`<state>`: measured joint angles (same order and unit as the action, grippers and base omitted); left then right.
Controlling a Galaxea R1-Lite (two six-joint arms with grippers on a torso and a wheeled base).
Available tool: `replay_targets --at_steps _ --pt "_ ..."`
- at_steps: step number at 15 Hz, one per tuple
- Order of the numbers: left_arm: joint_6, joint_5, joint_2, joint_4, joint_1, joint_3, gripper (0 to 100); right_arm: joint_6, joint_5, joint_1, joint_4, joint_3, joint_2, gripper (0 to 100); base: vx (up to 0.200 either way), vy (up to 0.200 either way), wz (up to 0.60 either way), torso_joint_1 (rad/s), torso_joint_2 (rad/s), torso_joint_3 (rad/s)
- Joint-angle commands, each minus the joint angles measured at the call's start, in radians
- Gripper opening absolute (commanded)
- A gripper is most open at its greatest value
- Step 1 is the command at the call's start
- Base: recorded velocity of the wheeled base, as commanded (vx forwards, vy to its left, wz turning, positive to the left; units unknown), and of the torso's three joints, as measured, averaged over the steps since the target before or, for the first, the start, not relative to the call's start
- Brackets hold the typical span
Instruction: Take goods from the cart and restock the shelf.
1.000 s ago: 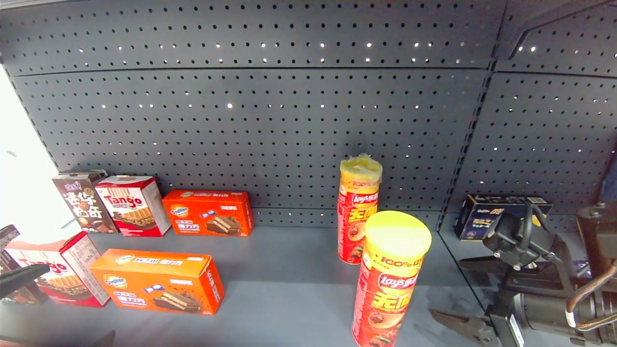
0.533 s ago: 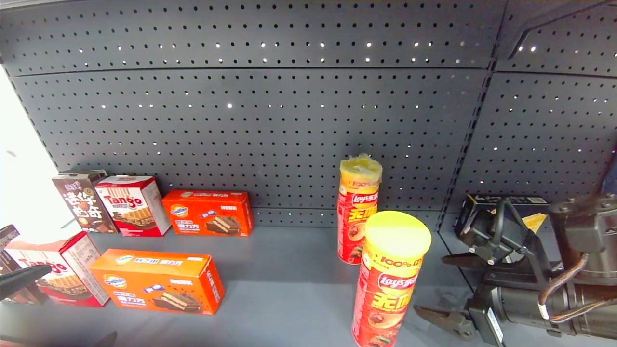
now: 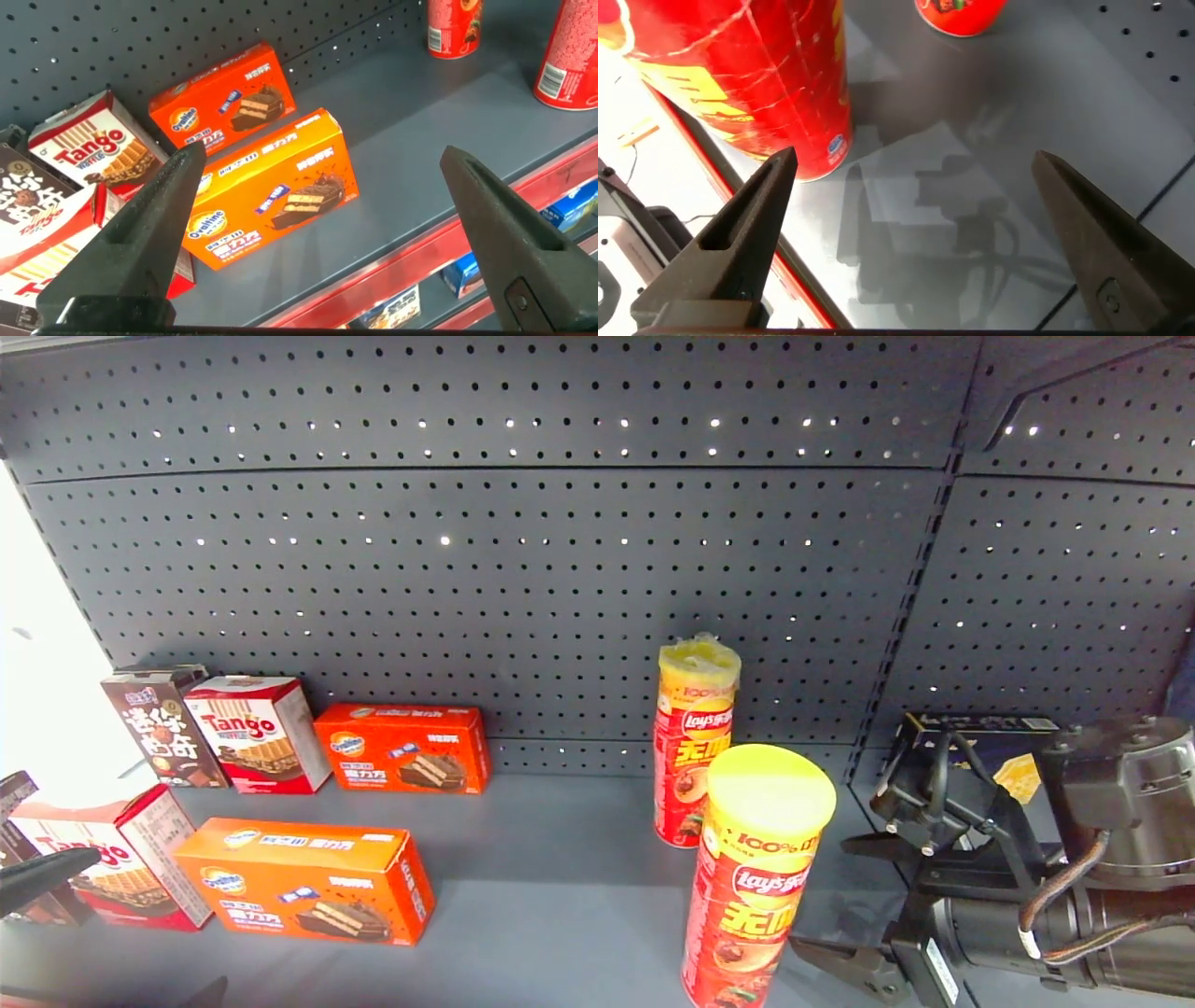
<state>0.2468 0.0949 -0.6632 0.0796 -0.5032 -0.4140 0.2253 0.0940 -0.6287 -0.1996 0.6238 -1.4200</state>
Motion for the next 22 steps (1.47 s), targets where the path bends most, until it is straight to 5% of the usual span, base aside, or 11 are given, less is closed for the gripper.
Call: replay_targets --at_steps 1,22 --pt "0.0 0.0 -0.006 0.0 0.002 0.004 100 0.0 0.001 -0.006 0.0 -0.001 -0.002 100 0.0 0.0 0.0 0.0 0.0 0.0" --pt "0.0 0.0 -0.001 0.0 -0.001 0.008 100 0.002 0.003 -0.009 -0.006 0.076 -0.071 100 0.0 0.0 0.0 0.0 0.0 0.0"
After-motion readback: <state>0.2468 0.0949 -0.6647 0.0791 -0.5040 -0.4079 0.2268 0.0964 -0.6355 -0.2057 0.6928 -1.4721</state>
